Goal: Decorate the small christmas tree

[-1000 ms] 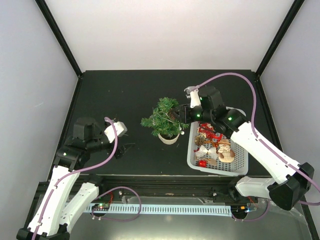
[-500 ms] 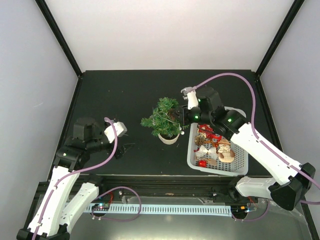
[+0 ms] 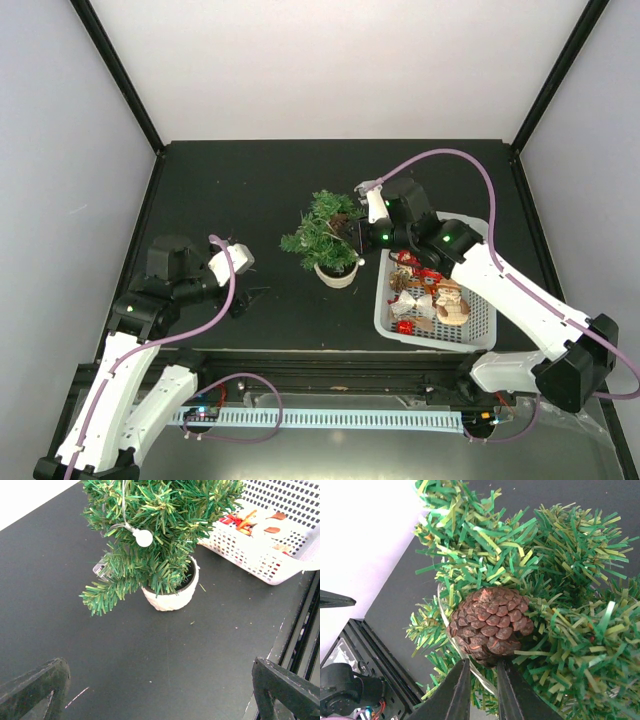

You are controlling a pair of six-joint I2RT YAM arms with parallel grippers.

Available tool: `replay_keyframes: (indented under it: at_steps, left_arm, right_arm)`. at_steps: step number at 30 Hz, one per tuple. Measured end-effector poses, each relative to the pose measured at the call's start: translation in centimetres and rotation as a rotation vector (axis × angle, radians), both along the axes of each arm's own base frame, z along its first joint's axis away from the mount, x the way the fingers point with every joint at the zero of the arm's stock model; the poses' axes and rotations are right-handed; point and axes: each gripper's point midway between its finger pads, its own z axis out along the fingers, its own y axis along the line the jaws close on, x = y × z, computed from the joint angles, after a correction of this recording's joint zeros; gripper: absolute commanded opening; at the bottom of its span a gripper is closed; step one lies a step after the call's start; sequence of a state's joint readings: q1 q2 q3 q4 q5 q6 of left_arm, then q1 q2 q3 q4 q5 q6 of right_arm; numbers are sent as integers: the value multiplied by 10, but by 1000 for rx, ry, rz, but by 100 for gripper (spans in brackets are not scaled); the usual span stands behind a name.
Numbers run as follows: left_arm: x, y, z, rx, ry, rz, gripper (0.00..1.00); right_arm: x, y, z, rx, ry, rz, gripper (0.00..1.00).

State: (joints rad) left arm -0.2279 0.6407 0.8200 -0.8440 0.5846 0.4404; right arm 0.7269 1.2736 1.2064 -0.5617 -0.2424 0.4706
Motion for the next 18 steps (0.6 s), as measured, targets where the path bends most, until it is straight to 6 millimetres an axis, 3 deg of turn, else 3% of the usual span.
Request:
replay_keyframes:
  at_steps: [7, 18]
  left_arm:
    - [0, 0, 0, 0, 0, 0, 99]
    - [0, 0, 0, 0, 1, 0, 99]
  right_arm:
    - [-3, -4, 0, -4, -3, -6, 19]
    - [-15, -21, 16, 7, -38, -26, 19]
